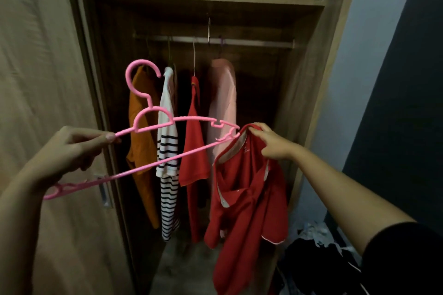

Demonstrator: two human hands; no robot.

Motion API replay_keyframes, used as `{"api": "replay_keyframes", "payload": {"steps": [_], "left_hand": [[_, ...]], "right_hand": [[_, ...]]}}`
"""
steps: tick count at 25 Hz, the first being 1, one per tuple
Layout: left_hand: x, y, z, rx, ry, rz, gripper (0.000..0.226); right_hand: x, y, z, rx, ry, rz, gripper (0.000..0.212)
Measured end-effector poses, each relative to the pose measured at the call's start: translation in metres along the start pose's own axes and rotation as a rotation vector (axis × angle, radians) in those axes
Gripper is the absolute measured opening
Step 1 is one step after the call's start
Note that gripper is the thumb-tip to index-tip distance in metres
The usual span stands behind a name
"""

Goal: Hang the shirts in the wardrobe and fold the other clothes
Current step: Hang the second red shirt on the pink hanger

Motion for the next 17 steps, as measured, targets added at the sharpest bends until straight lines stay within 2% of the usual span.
{"api": "replay_keyframes", "payload": {"steps": [2,5,8,10,12,14,15,17], "left_hand": [[-0.013,-0.001,0.0,0.009,-0.048,-0.026,0.032],[-0.048,-0.009,0.0,0.009,-0.117,-0.028,0.022],[-0.088,-0.018,-0.001,0.018,-0.162,-0.106,0.029],[-0.101,-0.024,-0.003,0.044,-0.14,-0.225,0.03],[-0.102,-0.029,-0.006,0.062,-0.061,-0.342,0.033],[-0.098,-0.025,-0.002,0.012,0.018,-0.395,0.022],[-0.091,-0.018,0.002,-0.084,0.106,-0.33,0.015],[-0.07,-0.001,0.001,-0.387,0.46,0.021,0.014]], "right_hand": [[-0.002,-0.013,0.003,0.031,0.007,0.045,0.081],[-0.003,-0.062,0.004,0.165,-0.016,0.045,0.083],[0.0,-0.129,-0.003,0.35,-0.03,0.077,0.084],[0.011,-0.154,-0.004,0.426,0.059,0.065,0.075],[0.032,-0.166,-0.005,0.584,0.328,-0.168,0.053],[0.048,-0.171,-0.01,0.735,0.617,-0.404,0.049],[0.051,-0.169,-0.007,0.747,0.685,-0.419,0.048],[0.056,-0.166,0.0,0.726,0.754,-0.383,0.042]]}}
Point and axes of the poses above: each hand's wrist, its own z-axis towards the middle knuckle, its own x-axis out of the back of the hand, y = z × x, the point moved 8 cm from there along z, towards the middle knuckle, and after that the axes turned 15 degrees about y, right-handed, at the moved point
